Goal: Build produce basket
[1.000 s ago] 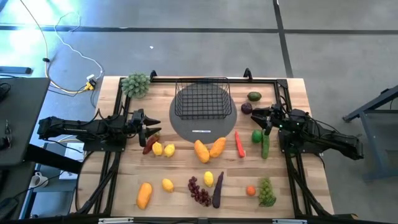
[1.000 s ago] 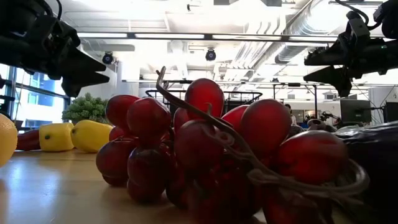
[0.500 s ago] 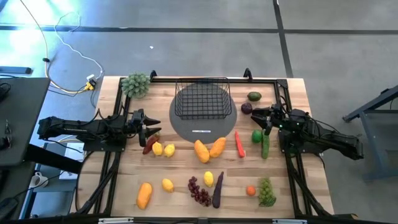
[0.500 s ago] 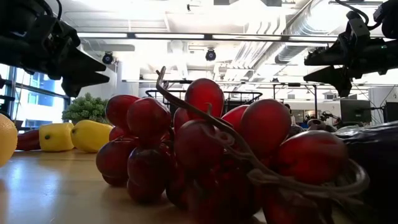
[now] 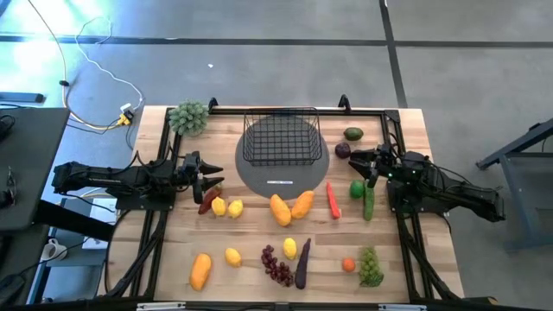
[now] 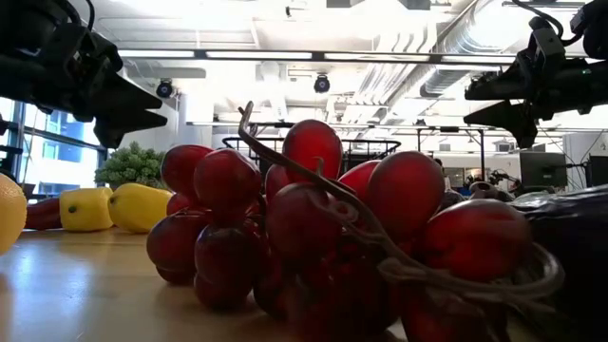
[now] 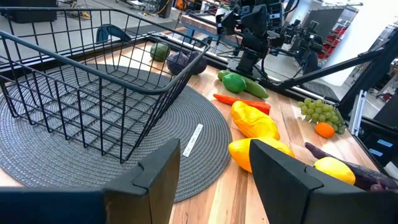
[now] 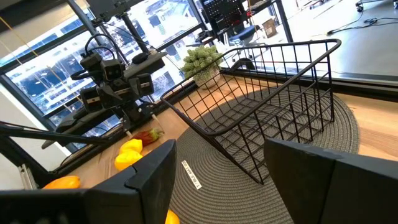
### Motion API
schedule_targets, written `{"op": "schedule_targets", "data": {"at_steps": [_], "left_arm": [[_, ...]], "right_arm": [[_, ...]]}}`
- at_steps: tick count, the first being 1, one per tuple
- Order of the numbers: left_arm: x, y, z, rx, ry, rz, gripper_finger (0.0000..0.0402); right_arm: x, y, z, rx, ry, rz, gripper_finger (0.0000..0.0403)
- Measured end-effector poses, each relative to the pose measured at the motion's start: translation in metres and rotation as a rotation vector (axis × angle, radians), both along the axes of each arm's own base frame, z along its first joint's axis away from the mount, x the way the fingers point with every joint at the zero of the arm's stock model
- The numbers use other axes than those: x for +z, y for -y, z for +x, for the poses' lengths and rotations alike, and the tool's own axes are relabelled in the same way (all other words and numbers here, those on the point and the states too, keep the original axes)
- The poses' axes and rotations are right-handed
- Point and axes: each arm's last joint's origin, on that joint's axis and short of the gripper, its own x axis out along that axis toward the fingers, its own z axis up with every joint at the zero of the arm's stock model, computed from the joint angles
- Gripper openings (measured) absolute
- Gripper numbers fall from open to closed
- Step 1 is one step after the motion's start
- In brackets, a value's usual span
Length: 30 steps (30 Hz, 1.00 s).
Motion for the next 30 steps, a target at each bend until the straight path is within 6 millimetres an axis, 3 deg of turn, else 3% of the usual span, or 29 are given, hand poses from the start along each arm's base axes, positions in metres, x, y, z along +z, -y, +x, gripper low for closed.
{"op": "schedule_targets", "data": {"at_steps": [21, 30], "left_arm": [[0.0000, 0.0000, 0.0000, 0.000, 0.000, 0.000, 0.0184], [0.0000, 0.0000, 0.0000, 0.000, 0.000, 0.000, 0.0184]], "right_arm": [[-0.0003, -0.0020, 0.0006, 0.070, 0.007, 0.027, 0.0227], [0.0004, -0.0044, 0.0013, 0.161, 0.000, -0.013, 0.0301]]}}
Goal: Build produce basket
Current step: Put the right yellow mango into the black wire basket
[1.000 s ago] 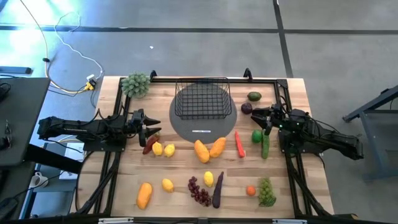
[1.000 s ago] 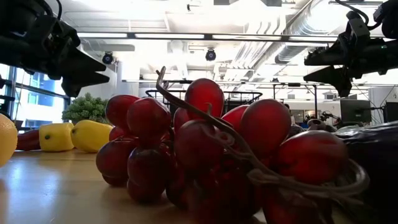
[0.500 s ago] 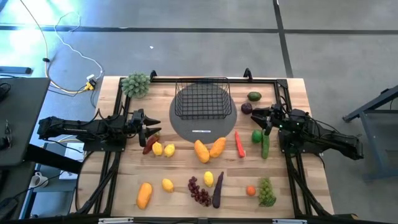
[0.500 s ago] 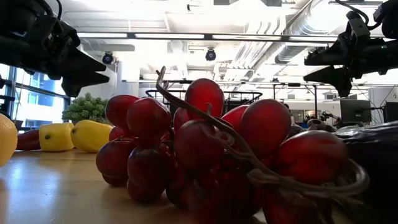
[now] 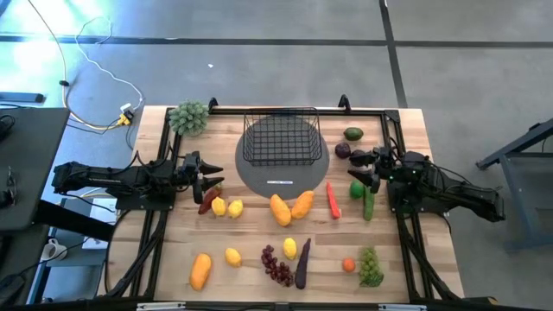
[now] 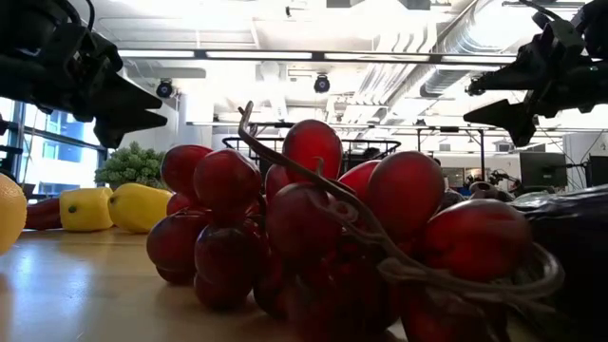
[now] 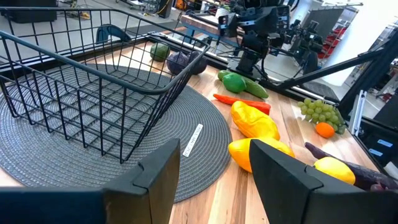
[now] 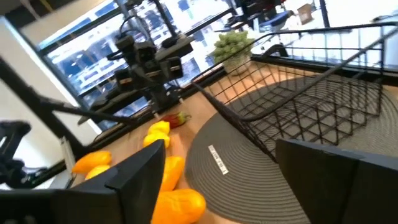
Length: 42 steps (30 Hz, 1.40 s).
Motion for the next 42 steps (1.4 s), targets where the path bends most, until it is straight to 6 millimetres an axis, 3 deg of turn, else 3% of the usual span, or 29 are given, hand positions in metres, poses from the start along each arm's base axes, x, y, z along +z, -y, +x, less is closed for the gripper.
{"op": "schedule_targets", "data": {"at_steps": [8, 21, 33, 42], "left_arm": [[0.000, 0.000, 0.000, 0.000, 0.000, 0.000, 0.0184], [0.000, 0.000, 0.000, 0.000, 0.000, -0.001, 0.0184], [0.000, 0.000, 0.000, 0.000, 0.000, 0.000, 0.0184], [0.000, 0.000, 0.000, 0.000, 0.001, 0.000, 0.0184]], "right_arm": [[0.007, -0.001, 0.000, 0.048, 0.034, -0.037, 0.0394], [0.057, -0.001, 0.006, 0.112, -0.093, -0.234, 0.0392], [0.105, 0.007, 0.032, 0.171, -0.318, -0.302, 0.0392], [0.118, 0.011, 0.057, 0.240, -0.502, -0.269, 0.0392]]}}
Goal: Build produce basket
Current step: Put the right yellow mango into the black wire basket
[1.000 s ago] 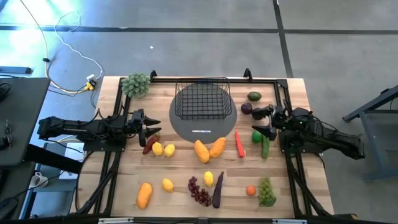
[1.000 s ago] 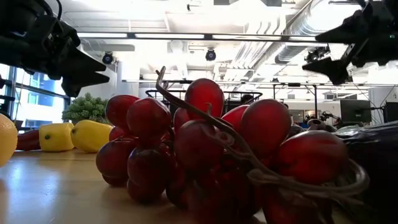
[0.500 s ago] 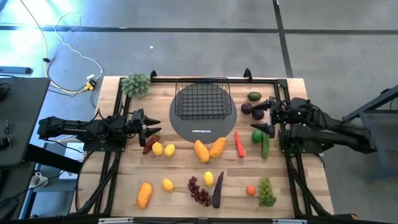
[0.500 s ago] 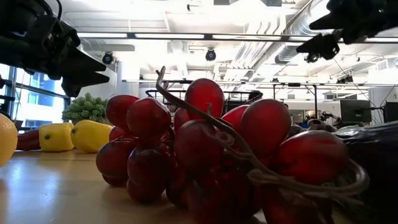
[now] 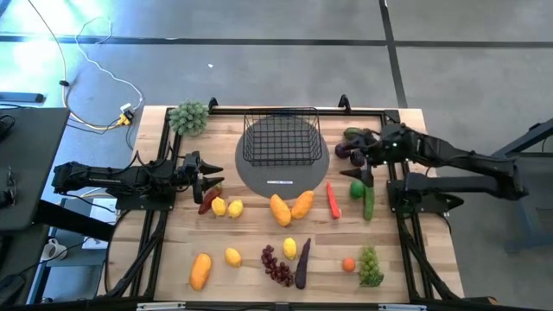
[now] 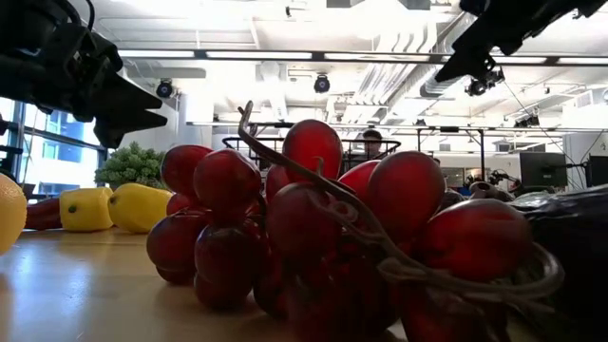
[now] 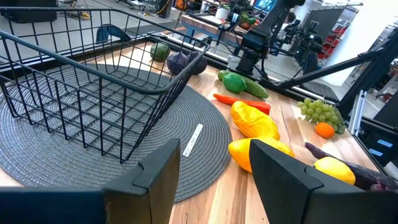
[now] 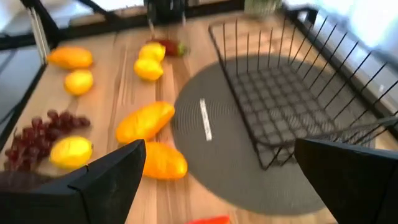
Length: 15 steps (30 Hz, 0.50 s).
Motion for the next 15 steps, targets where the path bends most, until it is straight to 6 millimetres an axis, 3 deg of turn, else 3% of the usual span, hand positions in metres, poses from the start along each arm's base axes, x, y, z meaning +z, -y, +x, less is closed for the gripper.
{"op": "schedule_targets", "data": {"at_steps": [9, 15], "left_arm": [[0.000, 0.000, 0.000, 0.000, 0.000, -0.001, 0.0184], [0.000, 0.000, 0.000, 0.000, -0.001, 0.000, 0.0184]], "right_arm": [[0.001, -0.024, 0.032, 0.092, -0.178, -0.050, 0.0391], [-0.011, -0.043, 0.058, 0.227, -0.273, -0.163, 0.0391]]}}
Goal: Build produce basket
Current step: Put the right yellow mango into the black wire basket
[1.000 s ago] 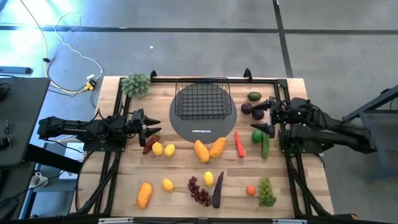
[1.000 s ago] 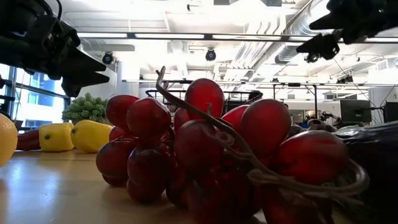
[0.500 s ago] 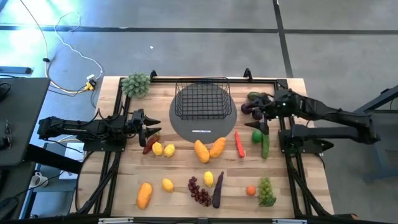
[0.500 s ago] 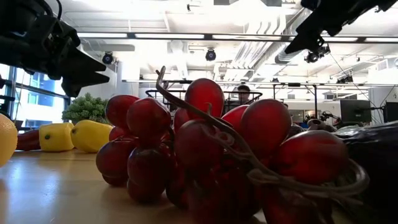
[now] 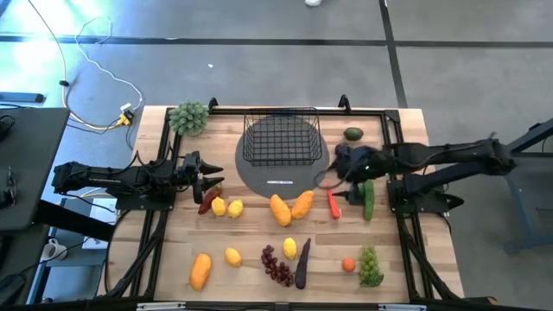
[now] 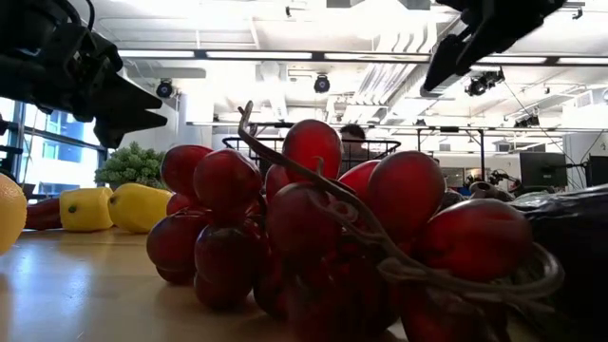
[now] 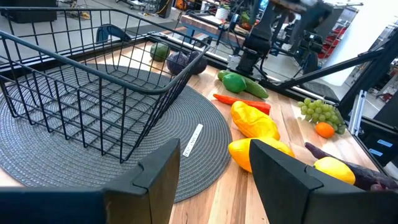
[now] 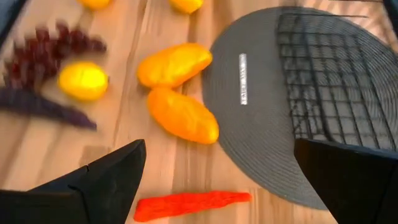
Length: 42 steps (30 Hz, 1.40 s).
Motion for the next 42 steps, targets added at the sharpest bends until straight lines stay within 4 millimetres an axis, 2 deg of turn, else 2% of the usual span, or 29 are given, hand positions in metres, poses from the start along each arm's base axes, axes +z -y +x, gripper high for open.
{"op": "schedule_targets", "data": {"at_steps": [5, 13, 18, 22, 28, 34, 42], "left_arm": [[0.000, 0.000, 0.000, 0.000, 0.001, 0.000, 0.0184], [0.000, 0.000, 0.000, 0.001, 0.003, -0.010, 0.0184], [0.001, 0.001, 0.000, -0.015, 0.051, -0.135, 0.0184], [0.001, 0.001, 0.000, -0.013, 0.053, -0.146, 0.0184], [0.001, 0.001, 0.000, -0.012, 0.055, -0.153, 0.0184], [0.001, 0.001, 0.001, 0.007, 0.093, -0.283, 0.0184], [0.001, 0.001, 0.001, 0.013, 0.100, -0.305, 0.0184]], "right_arm": [[-0.014, -0.015, 0.024, 0.096, -0.038, -0.061, 0.0391], [-0.038, -0.032, 0.064, 0.136, -0.069, -0.099, 0.0391], [-0.054, -0.040, 0.081, 0.226, -0.128, -0.164, 0.0391], [-0.071, -0.043, 0.092, 0.258, -0.162, -0.183, 0.0391], [-0.096, -0.044, 0.106, 0.233, -0.205, -0.220, 0.0391], [-0.116, -0.044, 0.112, 0.256, -0.256, -0.270, 0.0389], [-0.129, -0.044, 0.115, 0.256, -0.296, -0.281, 0.0344]]}}
